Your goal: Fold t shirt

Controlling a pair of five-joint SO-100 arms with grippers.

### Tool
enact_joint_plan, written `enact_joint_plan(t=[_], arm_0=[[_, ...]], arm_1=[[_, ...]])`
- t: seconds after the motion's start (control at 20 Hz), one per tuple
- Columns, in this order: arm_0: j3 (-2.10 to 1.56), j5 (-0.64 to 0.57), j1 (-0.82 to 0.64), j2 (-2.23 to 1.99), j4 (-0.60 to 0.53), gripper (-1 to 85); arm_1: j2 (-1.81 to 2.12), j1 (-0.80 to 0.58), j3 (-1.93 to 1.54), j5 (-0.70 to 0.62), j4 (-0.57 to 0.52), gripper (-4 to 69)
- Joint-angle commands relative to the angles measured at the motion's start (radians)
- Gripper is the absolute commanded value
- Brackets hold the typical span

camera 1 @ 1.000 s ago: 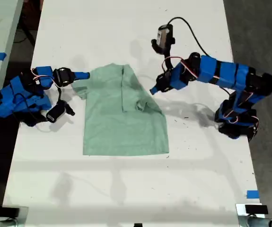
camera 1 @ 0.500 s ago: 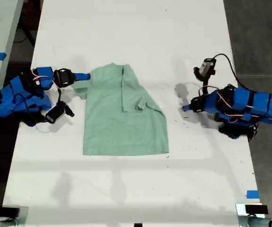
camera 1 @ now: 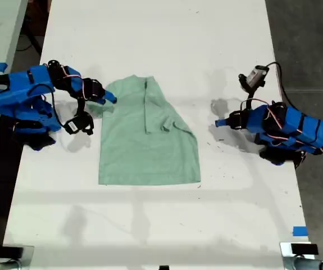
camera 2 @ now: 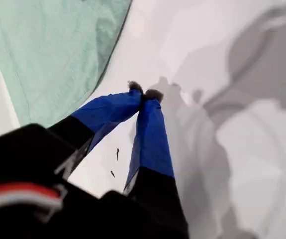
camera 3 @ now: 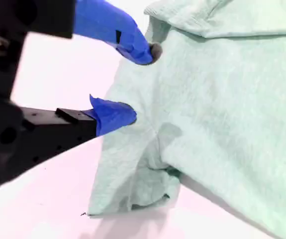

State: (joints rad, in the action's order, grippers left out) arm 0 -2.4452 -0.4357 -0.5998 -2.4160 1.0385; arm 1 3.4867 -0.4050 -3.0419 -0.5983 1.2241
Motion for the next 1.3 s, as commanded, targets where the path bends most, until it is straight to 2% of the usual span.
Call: enact_joint_plan(t=[0.0,0.15,0.25,0.4,0.5,0.65,1.0,1.25], arm_0=[[0.083,-0.031,-0.166,0.038,0.061,17.1],[-0.091,-0.031,-0.348,-0.014,-0.011,15.2],[-0.199,-0.040,-0.394,-0.028,-0.091,14.5],[-0.256,-0.032,-0.354,0.176,-0.232,12.5],[-0.235,0.005,-0.285,0.365,-0.322,-0.3],[-0.137,0.044,-0.196,0.423,-0.268,-0.3],[0.244,0.038,-0.011,0.319,-0.011,-0.3],[0.443,0.069,0.094,0.324,0.087,-0.3]], arm_1=[[0.015,0.008,-0.048,0.009,0.009,1.6],[0.015,0.012,-0.048,0.009,0.009,1.6],[0.015,0.020,-0.048,0.014,0.009,1.6],[0.015,0.020,-0.048,0.017,0.009,1.6],[0.015,0.020,-0.048,0.018,0.009,1.6],[0.015,0.021,-0.048,0.023,0.011,1.6],[0.015,0.023,-0.048,0.020,0.011,1.6],[0.015,0.025,-0.048,0.021,0.011,1.6]])
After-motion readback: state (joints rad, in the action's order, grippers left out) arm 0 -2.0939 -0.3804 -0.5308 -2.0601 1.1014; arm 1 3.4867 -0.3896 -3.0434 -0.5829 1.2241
